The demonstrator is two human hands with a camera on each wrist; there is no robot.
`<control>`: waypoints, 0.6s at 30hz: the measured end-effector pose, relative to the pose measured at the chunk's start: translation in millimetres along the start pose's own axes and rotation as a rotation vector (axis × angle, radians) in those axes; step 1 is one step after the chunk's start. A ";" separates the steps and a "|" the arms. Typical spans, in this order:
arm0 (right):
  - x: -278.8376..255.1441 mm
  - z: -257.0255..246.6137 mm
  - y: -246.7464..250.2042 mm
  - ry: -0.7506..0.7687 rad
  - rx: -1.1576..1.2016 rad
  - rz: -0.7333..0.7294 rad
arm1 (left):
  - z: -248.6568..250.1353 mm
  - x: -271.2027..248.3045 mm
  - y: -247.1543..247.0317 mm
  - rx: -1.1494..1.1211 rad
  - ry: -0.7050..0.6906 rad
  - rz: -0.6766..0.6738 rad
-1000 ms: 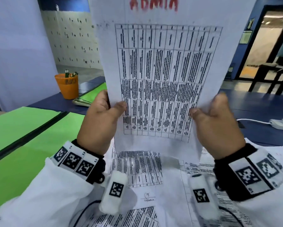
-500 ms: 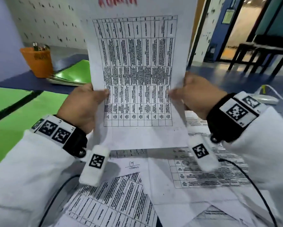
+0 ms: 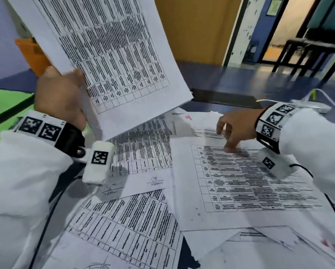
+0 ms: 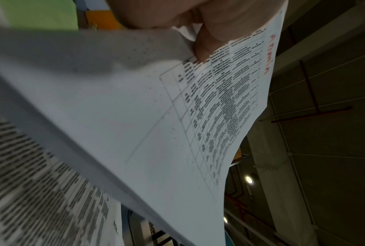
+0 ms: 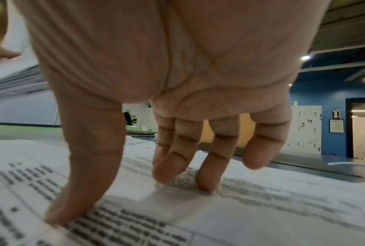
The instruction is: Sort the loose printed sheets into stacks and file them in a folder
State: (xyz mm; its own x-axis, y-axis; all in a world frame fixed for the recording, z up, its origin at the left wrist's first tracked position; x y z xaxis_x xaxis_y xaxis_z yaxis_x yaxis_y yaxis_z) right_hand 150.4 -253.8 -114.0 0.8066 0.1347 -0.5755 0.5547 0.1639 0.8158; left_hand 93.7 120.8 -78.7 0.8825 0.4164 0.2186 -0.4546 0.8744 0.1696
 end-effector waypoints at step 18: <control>-10.4 5.0 -16.2 0.188 0.083 0.121 | -29.0 18.2 -4.8 -0.269 -0.084 -0.088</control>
State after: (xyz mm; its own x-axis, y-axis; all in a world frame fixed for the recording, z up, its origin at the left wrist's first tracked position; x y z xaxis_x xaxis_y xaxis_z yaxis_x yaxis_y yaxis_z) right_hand 134.0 -262.7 -121.0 0.8205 0.3291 -0.4674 0.4772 0.0559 0.8770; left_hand 115.4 131.5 -103.4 0.8989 0.3239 0.2950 -0.3186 0.9455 -0.0672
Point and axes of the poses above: each hand's wrist, its own x-axis towards the middle knuckle, its own y-axis out of the back of the hand, z = x × y, the point moved 5 cm from there along x, towards the middle knuckle, and after that the axes turned 14 degrees about -z, right-handed, at the moved point
